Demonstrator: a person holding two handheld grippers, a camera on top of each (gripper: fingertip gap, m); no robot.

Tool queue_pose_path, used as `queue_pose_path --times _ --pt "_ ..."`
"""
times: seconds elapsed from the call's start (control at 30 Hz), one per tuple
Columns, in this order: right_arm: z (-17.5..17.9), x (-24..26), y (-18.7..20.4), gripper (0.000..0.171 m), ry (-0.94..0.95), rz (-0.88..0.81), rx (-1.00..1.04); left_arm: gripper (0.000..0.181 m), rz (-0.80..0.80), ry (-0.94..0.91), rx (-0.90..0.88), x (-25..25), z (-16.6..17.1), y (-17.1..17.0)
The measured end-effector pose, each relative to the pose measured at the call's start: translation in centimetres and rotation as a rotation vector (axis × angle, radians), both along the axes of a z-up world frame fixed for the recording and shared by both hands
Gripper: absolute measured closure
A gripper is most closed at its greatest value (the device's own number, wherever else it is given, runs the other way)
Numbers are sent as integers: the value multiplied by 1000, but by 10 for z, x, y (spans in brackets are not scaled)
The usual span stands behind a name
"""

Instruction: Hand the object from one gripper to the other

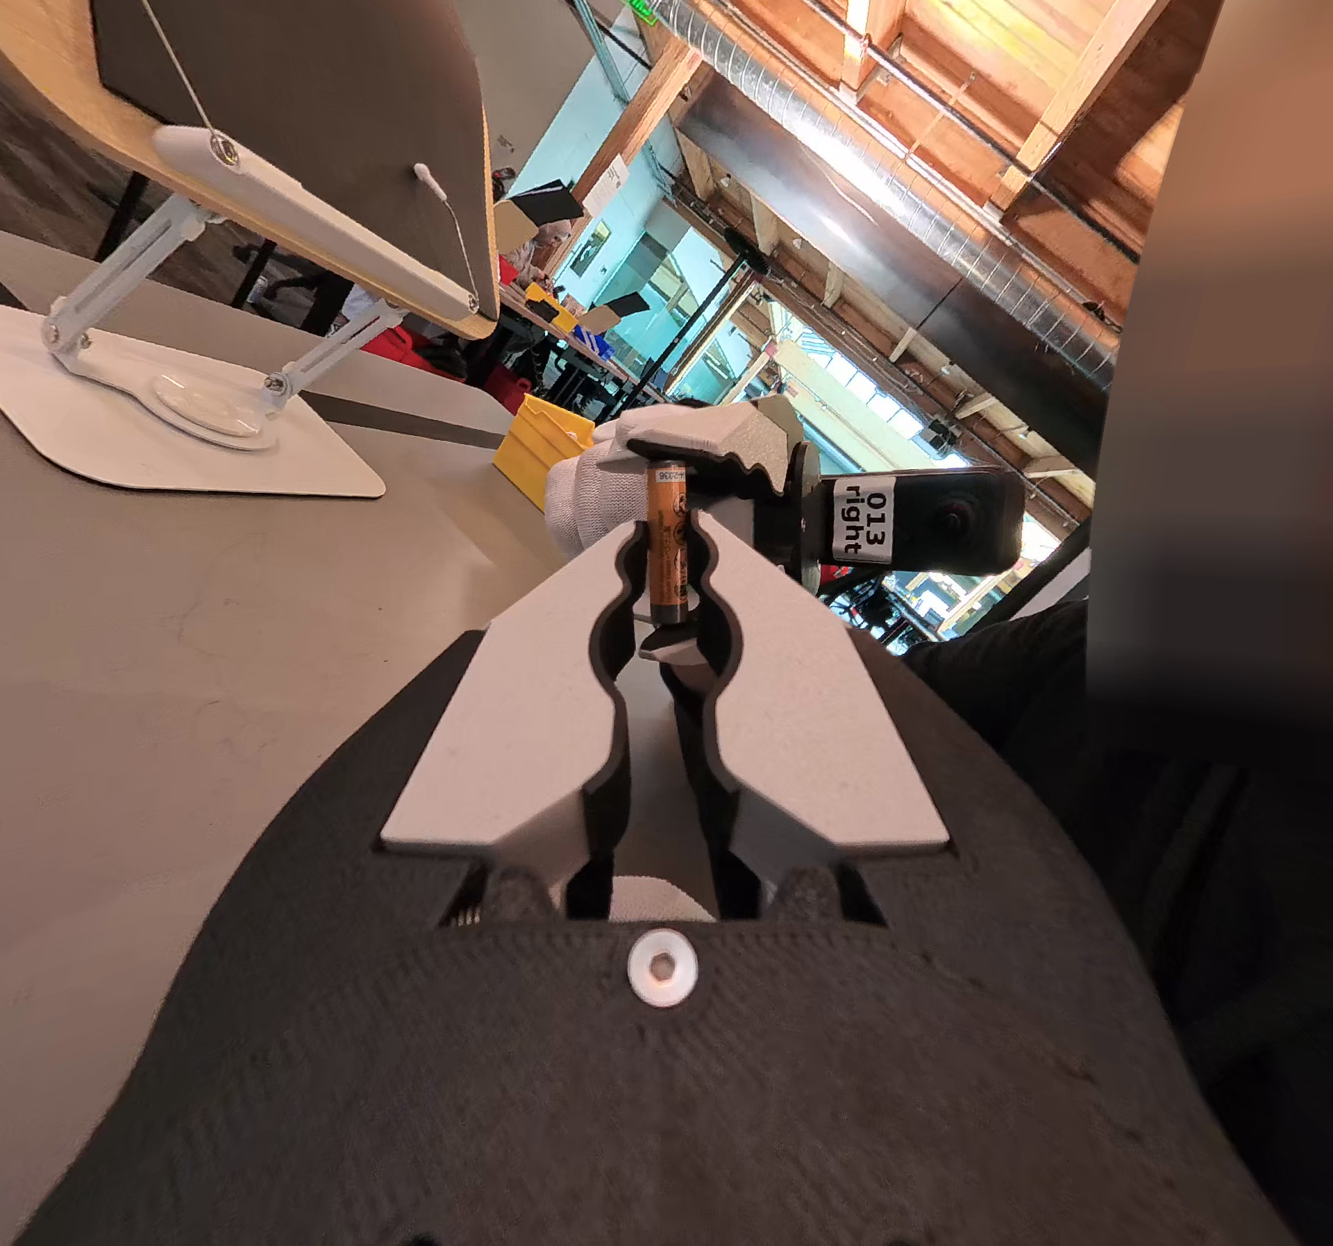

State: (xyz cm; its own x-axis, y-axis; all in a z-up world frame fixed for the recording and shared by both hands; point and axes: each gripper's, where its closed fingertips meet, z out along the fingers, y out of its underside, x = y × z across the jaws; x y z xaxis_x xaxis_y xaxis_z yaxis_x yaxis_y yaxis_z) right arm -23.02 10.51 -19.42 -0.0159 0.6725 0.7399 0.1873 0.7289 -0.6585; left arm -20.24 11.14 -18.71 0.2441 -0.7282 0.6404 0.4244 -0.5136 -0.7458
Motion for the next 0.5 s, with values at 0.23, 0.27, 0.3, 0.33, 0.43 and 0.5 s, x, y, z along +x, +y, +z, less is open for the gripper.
queue_pose_path --times 0.23,0.27,0.3,0.33,0.43,0.5 --pt "7 1 6 126 48 7 -143 162 122 16 73 -7 9 5" --pt "8 2 8 126 60 14 -198 158 161 50 100 -11 9 6" --pt "10 2 9 125 76 31 -265 155 208 99 130 -15 9 8" --pt "11 3 12 125 97 44 -345 152 272 171 171 -20 8 10" --pt "17 5 16 126 151 143 -693 140 484 517 396 -32 4 12" --pt "25 7 21 125 215 215 -930 132 628 806 592 -36 4 12"
